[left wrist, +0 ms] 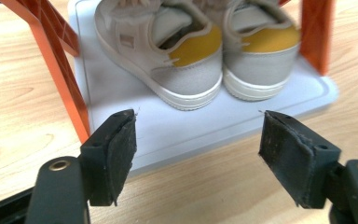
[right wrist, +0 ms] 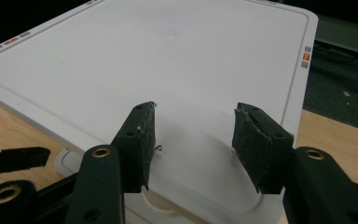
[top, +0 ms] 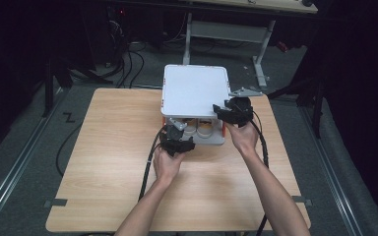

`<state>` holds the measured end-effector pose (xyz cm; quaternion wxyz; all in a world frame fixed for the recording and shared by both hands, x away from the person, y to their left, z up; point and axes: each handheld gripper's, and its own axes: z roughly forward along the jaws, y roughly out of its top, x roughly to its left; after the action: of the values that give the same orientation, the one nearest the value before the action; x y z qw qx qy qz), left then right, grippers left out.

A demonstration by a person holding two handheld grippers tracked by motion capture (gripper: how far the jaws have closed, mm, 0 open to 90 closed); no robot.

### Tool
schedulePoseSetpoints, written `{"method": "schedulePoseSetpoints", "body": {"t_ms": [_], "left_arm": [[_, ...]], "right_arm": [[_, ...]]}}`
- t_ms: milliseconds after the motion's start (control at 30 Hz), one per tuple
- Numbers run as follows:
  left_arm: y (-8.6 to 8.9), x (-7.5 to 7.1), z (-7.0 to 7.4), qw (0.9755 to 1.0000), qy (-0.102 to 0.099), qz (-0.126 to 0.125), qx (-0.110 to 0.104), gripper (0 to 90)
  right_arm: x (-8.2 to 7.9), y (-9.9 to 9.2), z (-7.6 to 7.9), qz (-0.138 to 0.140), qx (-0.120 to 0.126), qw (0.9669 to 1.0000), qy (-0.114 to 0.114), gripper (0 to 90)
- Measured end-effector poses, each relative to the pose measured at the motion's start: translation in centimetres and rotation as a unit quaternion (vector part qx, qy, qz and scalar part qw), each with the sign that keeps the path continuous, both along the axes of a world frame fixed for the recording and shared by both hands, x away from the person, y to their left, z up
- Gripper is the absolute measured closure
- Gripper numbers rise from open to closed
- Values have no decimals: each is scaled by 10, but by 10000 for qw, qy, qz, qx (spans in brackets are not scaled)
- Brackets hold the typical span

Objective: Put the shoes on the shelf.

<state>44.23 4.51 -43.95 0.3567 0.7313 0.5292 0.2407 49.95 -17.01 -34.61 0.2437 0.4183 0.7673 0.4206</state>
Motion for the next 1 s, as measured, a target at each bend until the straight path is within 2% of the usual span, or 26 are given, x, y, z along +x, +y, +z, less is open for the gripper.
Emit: {"method": "schedulePoseSetpoints", "body": {"t_ms": [100,167,267,400,533,733,833,1000], "left_arm": [[9,-8,5,9999,13,-129,-31,300],[17,-15,8,9997,-11,-150,-196,313],[30,-25,11,9990,-32,-180,-401,330],[50,-42,12,9985,46,-327,-445,348],[71,-53,17,9971,38,-372,-664,373],[85,-62,19,9968,-7,-390,-695,359],[88,-65,19,9964,-29,-406,-746,364],[91,-71,17,9965,-35,-462,-694,363]], "right_arm": [[-6,-5,4,23,8,10000,-20,469],[-13,-10,7,56,144,9998,-115,470],[-23,-17,8,135,235,9996,-70,477],[-35,-29,7,135,245,9995,-122,483],[-43,-37,6,151,290,9994,-133,481],[-55,-45,-4,145,363,9991,-178,456],[-61,-47,-9,142,410,9989,-200,448],[-74,-56,-18,149,518,9982,-276,444]]}}
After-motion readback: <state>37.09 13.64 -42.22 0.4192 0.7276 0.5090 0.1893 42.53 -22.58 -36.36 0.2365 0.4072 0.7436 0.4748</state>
